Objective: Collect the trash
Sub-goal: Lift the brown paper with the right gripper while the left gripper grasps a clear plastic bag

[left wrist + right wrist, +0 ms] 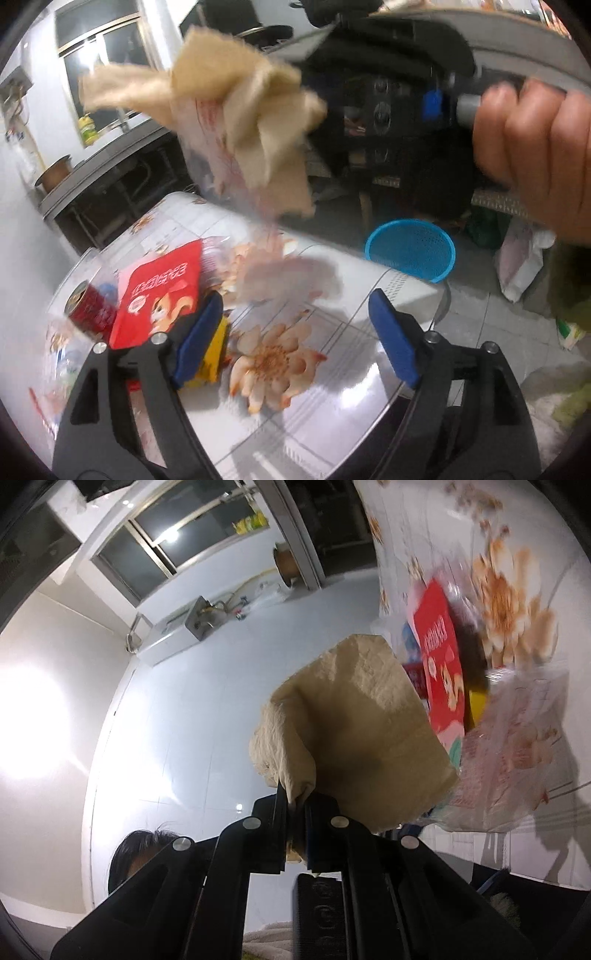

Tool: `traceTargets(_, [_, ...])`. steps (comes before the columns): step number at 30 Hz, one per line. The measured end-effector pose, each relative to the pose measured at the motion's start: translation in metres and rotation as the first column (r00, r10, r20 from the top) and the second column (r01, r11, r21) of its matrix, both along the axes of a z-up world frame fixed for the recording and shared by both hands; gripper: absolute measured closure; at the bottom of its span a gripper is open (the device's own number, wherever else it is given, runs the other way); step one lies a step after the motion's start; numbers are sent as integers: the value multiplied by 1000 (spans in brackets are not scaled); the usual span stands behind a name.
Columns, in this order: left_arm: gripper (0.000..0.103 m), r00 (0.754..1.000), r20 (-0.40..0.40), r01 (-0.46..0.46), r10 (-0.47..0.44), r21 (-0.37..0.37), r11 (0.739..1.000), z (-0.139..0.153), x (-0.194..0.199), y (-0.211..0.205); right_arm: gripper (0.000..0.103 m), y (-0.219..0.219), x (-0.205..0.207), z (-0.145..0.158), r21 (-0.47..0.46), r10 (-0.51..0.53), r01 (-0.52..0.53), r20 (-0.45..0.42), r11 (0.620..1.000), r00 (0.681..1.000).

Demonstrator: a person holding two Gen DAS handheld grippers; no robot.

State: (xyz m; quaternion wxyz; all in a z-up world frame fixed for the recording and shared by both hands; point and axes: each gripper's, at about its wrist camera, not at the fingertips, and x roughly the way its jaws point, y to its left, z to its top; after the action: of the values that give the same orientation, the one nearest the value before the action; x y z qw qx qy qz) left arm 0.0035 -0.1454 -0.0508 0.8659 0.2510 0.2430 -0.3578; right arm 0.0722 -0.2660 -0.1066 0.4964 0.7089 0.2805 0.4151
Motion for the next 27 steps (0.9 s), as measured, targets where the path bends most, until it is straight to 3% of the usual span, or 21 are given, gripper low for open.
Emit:
traceTargets(2, [23,1000,0,-12,12,3,1000,-4,2,2,96,10,3,-15,19,24,-23,-32,1000,999])
traceTargets(5, [23,999,39,-24,21,72,997,-19,5,-7,95,15,0,-34,39,30,-27,-79,999,996])
traceTargets(10, [49,998,56,-22,12,172,985,-42,8,-18,95,14,-12,-49,48,15,-9,-114,999,993])
traceTargets(14, [62,998,59,-43,32,203,978,-51,11,-21,95,9,-17,-53,32,1,3,-123,999,992])
traceTargets(22, [67,998,43,-54,46,212,976,-49,17,-22,95,-28,-35,-41,-109,-120,107,-121,988,985])
traceTargets(27, [67,998,38,-60,53,216,975,-49,17,-17,95,-61,-49,-27,-146,-215,202,-79,968,973])
